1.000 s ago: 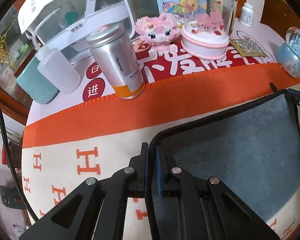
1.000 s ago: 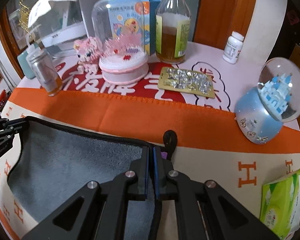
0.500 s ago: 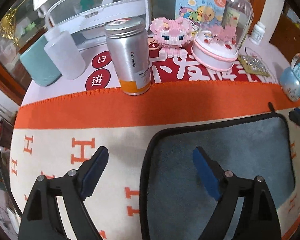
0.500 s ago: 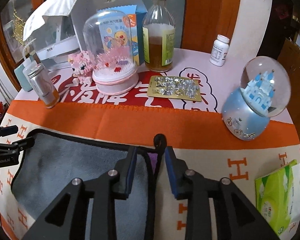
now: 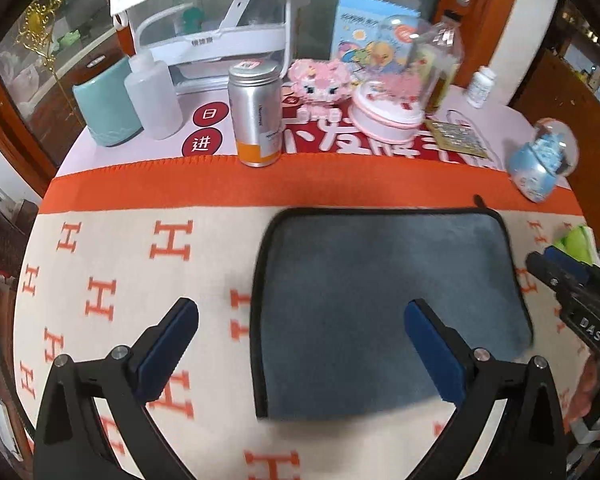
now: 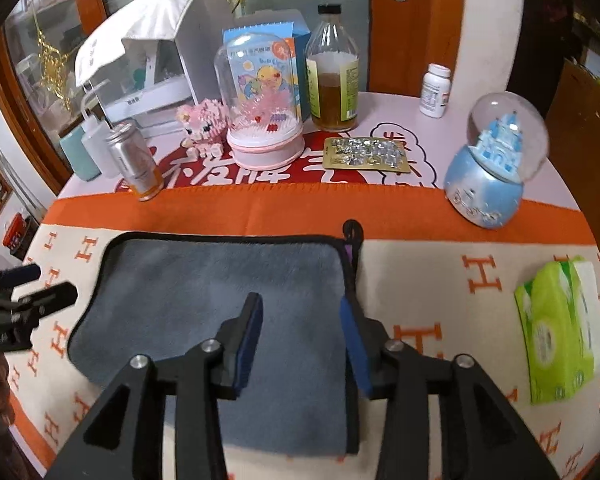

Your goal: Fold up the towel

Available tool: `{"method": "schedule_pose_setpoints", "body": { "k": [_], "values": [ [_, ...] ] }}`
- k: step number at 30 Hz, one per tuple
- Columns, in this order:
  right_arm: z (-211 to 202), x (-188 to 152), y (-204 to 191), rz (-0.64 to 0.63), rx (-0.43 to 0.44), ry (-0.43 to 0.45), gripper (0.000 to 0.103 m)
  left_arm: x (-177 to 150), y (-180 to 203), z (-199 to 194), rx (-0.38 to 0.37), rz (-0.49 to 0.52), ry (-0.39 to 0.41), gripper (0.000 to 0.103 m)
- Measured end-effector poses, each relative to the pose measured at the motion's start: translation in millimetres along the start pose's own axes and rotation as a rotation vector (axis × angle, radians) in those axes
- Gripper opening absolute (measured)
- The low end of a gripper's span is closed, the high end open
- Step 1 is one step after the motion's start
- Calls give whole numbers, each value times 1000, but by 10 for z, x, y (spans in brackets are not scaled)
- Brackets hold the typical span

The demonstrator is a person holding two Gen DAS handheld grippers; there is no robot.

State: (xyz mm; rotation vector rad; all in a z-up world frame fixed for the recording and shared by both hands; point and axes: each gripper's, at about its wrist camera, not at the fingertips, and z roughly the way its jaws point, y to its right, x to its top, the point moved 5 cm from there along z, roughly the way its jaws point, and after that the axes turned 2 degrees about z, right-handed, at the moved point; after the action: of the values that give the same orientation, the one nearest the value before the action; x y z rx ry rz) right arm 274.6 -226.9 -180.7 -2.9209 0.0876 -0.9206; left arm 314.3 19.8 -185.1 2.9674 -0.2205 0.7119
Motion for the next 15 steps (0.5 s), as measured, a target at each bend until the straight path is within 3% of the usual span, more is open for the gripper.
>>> {"method": "schedule_pose_setpoints", "body": {
  "k": [10,15],
  "values": [
    [-731,-397,-219,47,26,15,44,-646,216,-809,-4,-31,14,102],
    [-1143,-567,-284,60,52,36,56,-929,300,-1199,5,-38,29,102]
  ]
}}
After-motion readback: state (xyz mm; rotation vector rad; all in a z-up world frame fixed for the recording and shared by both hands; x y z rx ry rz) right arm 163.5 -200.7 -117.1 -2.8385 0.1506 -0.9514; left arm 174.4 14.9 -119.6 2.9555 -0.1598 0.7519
